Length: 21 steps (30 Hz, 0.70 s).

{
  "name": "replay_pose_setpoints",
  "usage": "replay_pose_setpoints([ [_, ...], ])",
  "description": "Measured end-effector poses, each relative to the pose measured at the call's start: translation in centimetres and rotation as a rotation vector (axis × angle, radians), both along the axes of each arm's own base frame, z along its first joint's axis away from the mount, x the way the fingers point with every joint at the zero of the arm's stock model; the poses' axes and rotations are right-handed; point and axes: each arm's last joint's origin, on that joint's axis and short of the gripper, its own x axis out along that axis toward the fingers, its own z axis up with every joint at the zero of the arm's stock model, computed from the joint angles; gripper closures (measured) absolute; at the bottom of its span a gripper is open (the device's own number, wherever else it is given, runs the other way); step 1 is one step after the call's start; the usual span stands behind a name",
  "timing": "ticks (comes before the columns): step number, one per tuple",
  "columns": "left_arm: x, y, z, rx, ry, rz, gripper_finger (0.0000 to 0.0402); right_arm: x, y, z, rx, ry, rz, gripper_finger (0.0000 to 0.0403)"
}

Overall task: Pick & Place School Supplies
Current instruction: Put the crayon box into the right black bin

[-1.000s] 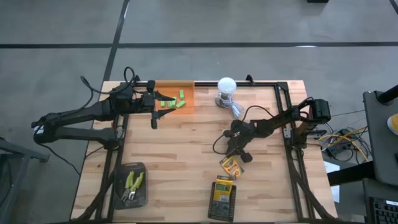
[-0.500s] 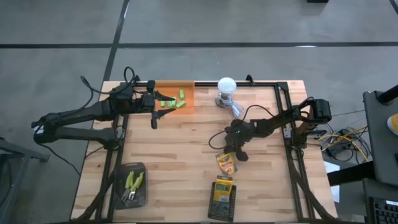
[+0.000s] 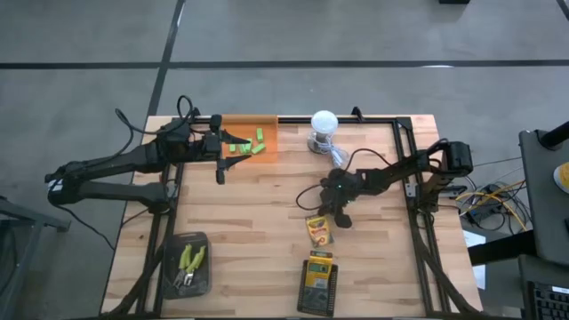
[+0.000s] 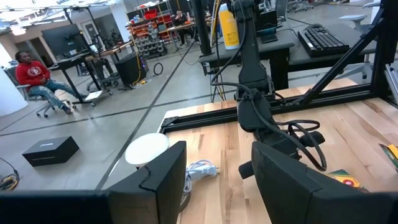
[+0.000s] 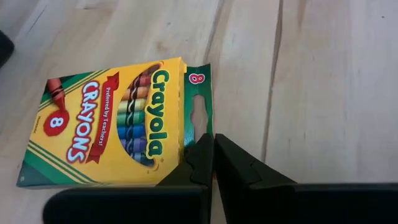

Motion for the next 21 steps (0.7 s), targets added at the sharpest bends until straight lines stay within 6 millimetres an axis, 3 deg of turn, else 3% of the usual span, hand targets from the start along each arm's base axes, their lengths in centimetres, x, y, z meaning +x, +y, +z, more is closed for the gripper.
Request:
replay_pose_setpoints([
  [13,0.0,0.0,0.0,0.000,0.000,0.000,0.0213,0.8,-0.5,1.5,-0.115,-0.037,-0.095,0.0395],
  [21,0.0,0.0,0.0,0.000,-0.001,0.000,0.0213,0.9,-0.3,2.2,-0.050,-0.068,-0.059,0.0395],
])
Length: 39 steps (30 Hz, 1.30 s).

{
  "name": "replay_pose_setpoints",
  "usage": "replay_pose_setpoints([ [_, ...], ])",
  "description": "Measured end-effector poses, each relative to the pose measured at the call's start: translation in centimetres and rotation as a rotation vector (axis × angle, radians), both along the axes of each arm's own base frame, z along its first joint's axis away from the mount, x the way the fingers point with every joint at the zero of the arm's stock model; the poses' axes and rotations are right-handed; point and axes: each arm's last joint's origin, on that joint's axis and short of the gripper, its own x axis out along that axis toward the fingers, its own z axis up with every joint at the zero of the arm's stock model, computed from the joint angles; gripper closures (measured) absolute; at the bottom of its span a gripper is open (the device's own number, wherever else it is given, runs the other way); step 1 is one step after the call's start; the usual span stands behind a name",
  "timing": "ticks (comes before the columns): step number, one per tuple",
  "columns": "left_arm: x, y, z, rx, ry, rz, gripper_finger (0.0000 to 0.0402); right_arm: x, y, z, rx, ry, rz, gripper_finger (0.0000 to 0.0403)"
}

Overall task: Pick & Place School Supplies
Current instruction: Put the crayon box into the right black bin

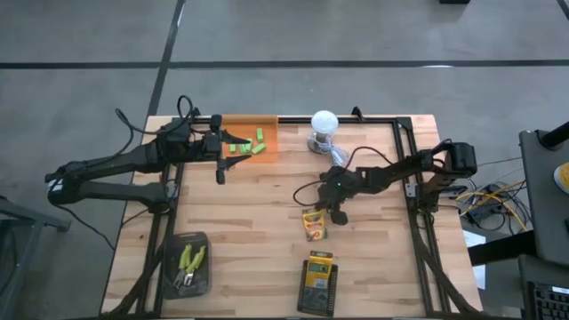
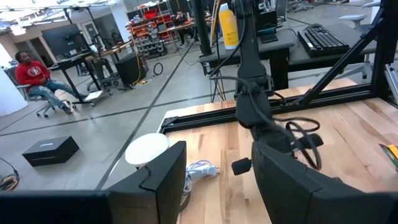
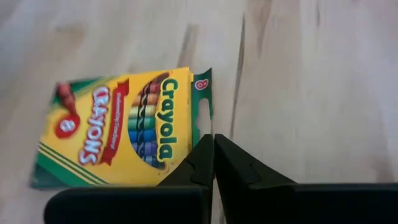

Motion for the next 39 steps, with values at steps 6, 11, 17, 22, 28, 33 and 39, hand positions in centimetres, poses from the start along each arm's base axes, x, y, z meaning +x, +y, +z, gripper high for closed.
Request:
replay_pose_setpoints([
  [6,0.0,0.0,0.0,0.000,0.000,0.000,0.0213,-0.4,0.1,2.0,0.001,-0.041,-0.002,0.0395],
  [11,0.0,0.0,0.0,0.000,0.001,0.000,0.0213,-1.4,0.2,3.3,0.008,-0.020,-0.001,0.0395],
  [17,0.0,0.0,0.0,0.000,0.000,0.000,0.0213,-2.6,0.4,4.8,0.030,-0.002,-0.011,0.0395],
  [22,0.0,0.0,0.0,0.000,0.001,0.000,0.0213,-3.5,0.5,6.1,0.030,-0.010,-0.011,0.0395],
  [28,0.0,0.0,0.0,0.000,0.000,0.000,0.0213,-4.4,0.7,7.1,0.043,-0.012,-0.021,0.0395],
  [33,0.0,0.0,0.0,0.000,0.000,0.000,0.0213,-4.7,1.0,7.6,0.113,-0.032,0.059,0.0395],
  [39,0.0,0.0,0.0,0.000,0.000,0.000,0.0213,-4.8,1.3,7.7,0.178,-0.035,0.133,0.0395],
])
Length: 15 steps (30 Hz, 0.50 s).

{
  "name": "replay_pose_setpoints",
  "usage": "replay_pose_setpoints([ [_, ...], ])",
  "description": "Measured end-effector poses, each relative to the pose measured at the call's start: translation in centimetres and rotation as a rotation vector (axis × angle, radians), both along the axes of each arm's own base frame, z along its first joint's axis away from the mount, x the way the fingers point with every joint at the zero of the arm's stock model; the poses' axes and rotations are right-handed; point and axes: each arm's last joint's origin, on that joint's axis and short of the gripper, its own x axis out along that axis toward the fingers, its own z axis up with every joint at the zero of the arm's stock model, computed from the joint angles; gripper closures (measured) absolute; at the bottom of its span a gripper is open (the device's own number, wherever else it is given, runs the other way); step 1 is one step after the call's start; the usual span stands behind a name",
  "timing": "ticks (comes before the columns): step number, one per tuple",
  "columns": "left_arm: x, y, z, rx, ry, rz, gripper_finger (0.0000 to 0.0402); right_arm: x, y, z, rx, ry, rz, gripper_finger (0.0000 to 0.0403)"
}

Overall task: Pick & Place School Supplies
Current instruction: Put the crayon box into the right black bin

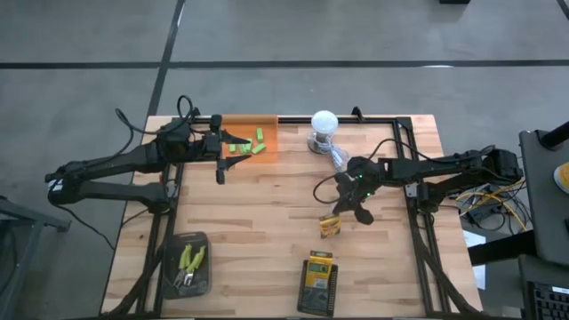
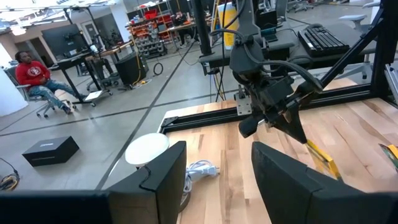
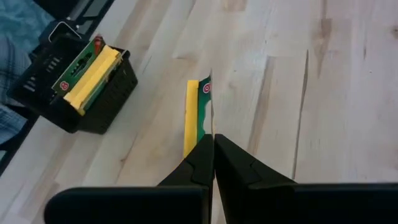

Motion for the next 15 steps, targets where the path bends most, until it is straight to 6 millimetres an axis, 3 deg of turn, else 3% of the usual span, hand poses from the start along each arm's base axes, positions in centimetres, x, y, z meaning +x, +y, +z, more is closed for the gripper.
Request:
replay_pose_setpoints([
  [15,0.00,0.00,0.00,0.000,0.000,0.000,0.0213,-0.09,0.28,0.04,0.044,-0.001,0.052,0.0395],
])
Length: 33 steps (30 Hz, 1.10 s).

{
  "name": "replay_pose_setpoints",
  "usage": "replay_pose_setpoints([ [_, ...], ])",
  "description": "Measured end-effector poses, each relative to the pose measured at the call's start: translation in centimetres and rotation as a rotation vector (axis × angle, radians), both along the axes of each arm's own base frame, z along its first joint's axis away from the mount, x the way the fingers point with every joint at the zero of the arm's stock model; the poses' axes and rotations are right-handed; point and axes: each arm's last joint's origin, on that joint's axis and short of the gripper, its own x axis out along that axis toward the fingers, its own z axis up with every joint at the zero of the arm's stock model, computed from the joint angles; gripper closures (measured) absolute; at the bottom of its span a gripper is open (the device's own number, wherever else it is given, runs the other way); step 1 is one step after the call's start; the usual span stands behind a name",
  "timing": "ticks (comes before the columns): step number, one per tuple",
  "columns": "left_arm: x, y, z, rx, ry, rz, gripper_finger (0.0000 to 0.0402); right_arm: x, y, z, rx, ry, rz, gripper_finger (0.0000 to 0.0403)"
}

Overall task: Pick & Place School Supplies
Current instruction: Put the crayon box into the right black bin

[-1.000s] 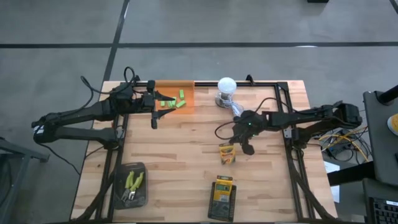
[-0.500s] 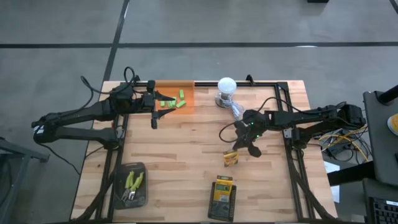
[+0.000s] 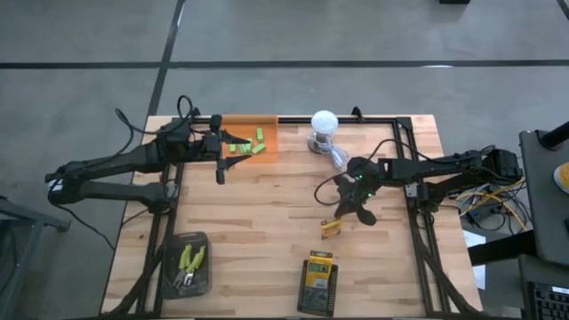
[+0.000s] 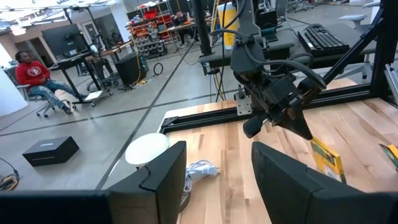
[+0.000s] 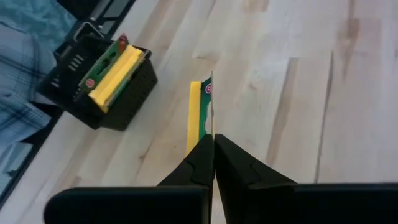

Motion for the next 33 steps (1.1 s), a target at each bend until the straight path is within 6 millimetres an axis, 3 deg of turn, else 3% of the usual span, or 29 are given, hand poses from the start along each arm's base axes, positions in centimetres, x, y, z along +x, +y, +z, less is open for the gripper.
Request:
replay_pose_setpoints([
  [12,0.00,0.00,0.00,0.000,0.000,0.000,0.0213,-0.10,0.33,0.27,0.076,-0.036,0.118,0.0395],
  [33,-0.01,0.00,0.00,0.000,0.000,0.000,0.0213,-0.57,0.39,-0.54,0.063,-0.021,0.135,0.0394],
])
